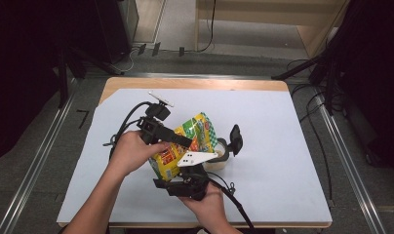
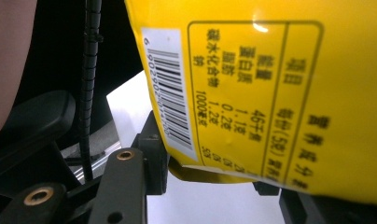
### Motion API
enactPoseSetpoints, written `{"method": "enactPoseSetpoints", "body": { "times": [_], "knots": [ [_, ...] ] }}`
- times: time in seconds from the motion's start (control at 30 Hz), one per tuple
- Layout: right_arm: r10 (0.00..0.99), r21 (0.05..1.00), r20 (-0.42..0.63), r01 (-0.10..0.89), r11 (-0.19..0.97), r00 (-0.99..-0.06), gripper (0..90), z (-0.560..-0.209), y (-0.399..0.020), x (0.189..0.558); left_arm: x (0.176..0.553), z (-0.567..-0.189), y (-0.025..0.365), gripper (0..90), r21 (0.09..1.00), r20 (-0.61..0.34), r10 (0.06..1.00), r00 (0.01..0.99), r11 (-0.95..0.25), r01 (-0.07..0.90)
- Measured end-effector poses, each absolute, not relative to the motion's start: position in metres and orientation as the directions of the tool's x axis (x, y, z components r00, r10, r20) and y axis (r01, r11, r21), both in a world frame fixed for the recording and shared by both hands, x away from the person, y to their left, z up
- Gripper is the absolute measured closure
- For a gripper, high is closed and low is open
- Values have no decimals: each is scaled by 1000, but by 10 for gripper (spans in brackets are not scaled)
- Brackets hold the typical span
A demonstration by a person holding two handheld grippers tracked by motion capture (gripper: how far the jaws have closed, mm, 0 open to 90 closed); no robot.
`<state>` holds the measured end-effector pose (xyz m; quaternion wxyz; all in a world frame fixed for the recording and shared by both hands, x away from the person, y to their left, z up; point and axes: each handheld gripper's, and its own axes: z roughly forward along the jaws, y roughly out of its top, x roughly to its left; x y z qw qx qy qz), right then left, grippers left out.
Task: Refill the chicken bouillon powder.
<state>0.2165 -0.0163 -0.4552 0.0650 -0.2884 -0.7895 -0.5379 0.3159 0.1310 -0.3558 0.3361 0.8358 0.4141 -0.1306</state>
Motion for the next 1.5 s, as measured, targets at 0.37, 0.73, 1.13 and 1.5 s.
{"method": "enactPoseSetpoints", "body": {
  "times": [0.37, 0.73, 1.13, 1.5],
  "knots": [
    [386, 813, 412, 524, 254, -826, 579, -455, -16, 216, 316, -355, 131, 508, 455, -494, 606, 623, -430, 779],
    [385, 813, 412, 524, 254, -826, 579, -455, -17, 216, 315, -355, 131, 509, 455, -494, 606, 624, -431, 779],
    [386, 812, 413, 526, 255, -825, 579, -454, -17, 216, 316, -355, 131, 511, 455, -499, 605, 621, -427, 782],
    [387, 810, 415, 528, 254, -823, 580, -454, -17, 216, 316, -355, 131, 514, 453, -500, 606, 619, -426, 783]
  ]
}}
